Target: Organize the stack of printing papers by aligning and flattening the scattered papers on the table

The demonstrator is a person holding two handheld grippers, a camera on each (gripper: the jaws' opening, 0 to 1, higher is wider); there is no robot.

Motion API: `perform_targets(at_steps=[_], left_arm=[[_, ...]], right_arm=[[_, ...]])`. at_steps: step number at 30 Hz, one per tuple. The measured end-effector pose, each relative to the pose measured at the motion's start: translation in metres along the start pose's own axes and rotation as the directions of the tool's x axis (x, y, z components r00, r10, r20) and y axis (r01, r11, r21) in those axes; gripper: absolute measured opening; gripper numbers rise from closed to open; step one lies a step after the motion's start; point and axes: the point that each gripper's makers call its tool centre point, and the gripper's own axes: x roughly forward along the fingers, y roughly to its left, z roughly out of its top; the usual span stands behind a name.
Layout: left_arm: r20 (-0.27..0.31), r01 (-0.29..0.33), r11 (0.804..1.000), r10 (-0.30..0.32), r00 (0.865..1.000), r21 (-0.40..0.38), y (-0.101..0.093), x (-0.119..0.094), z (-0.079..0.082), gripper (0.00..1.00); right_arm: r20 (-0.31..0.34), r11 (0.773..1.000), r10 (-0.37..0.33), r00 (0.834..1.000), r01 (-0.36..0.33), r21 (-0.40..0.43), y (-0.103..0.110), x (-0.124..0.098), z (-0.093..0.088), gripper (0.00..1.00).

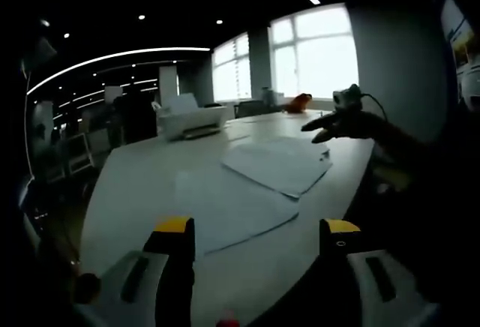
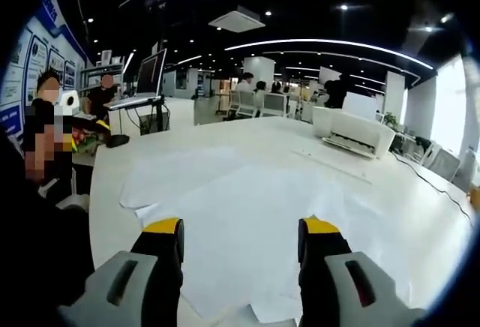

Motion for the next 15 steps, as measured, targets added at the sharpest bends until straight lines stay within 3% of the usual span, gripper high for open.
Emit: perform_targets(at_steps=[15], left_arm=[[-0.003, -0.002, 1.0, 0.002, 1.0, -0.004, -0.0034, 0.003, 0.0005, 0.71]], right_arm=[[-0.007, 1.0, -0.005, 1.0, 0.005, -0.001, -0.0064, 0.0017, 0.0008, 0.57]])
